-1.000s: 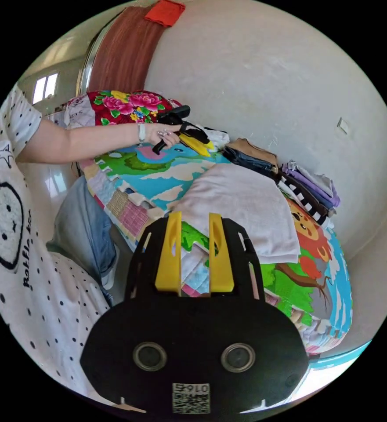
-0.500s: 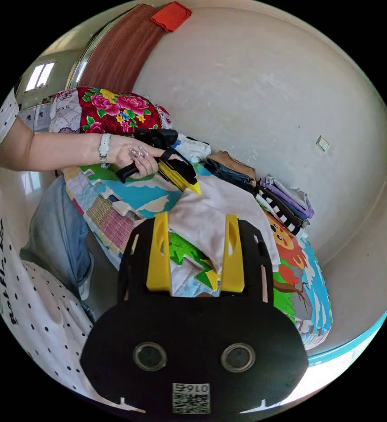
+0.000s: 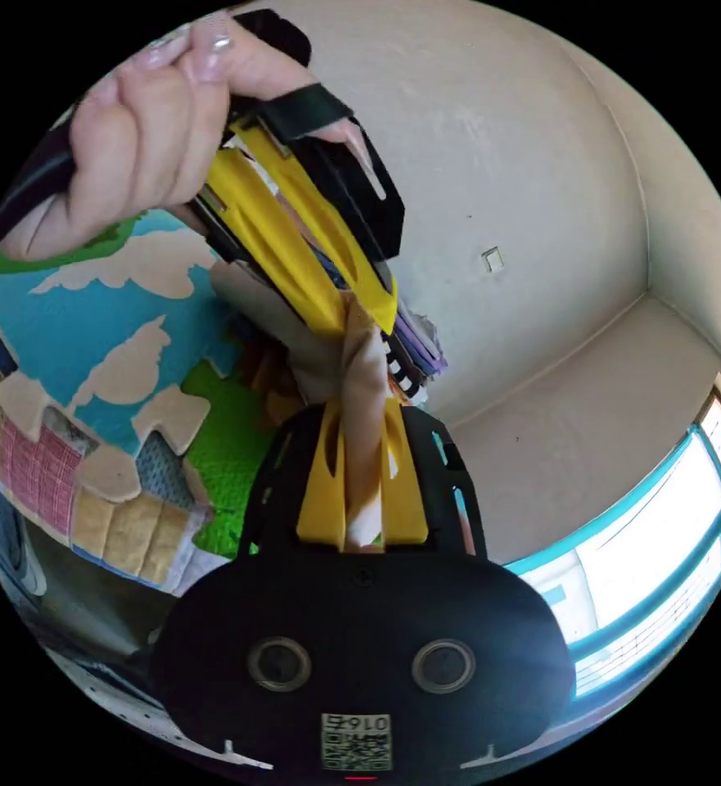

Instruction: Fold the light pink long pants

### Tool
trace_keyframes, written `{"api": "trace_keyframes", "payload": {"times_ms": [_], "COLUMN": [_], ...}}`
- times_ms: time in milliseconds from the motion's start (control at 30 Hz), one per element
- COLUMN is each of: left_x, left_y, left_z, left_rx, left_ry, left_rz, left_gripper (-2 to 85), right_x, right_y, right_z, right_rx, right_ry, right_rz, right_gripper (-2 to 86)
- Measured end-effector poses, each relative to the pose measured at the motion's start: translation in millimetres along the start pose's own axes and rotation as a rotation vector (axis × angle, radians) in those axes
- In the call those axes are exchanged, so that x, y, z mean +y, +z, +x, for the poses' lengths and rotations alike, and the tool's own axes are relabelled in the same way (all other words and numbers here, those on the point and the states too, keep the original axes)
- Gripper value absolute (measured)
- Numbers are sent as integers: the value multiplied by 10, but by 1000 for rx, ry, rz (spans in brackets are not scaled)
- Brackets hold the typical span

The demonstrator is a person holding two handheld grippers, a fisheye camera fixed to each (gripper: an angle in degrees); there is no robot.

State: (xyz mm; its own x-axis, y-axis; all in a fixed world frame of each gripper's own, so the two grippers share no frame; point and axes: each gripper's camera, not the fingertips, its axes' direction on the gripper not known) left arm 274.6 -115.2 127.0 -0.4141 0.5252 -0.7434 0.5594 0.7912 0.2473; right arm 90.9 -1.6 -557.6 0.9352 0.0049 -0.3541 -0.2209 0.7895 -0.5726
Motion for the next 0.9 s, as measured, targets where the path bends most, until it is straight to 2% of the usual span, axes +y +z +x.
{"api": "trace_keyframes", "payload": {"times_ms": [67, 100, 167, 267, 367, 533, 700, 767, 900], "left_x": [216, 291, 659, 1145, 1429, 1488, 1326, 1306, 1273], "left_y": [97, 110, 202, 591, 1255, 2208, 2555, 2619, 2787], "left_z": [305, 401, 824, 1324, 1607, 1660, 1605, 1688, 1963], "left_rx": [-37, -78, -392, -765, -1010, -1391, -1442, -1369, -1282], "left_ry": [228, 301, 599, 895, 1059, 1189, 1176, 1214, 1262], "left_rz": [-59, -62, -10, 72, 31, 42, -135, -218, -386], "left_gripper": [105, 108, 116, 121, 137, 147, 114, 75, 58], "right_x": [0, -5, -57, -166, -297, -452, -520, -550, -594], "right_y": [110, 152, 351, 559, 691, 842, 1012, 1118, 1219], "right_z": [454, 571, 950, 1251, 1426, 1652, 2001, 2142, 2317], "right_rx": [-308, -381, -569, -648, -670, -653, -667, -694, -734], "right_ry": [38, 49, 62, 39, -6, -94, -168, -220, -323], "right_rz": [-19, -22, -42, -61, -66, -54, -30, -21, -17], "right_gripper": [62, 61, 59, 57, 57, 57, 57, 57, 56]}}
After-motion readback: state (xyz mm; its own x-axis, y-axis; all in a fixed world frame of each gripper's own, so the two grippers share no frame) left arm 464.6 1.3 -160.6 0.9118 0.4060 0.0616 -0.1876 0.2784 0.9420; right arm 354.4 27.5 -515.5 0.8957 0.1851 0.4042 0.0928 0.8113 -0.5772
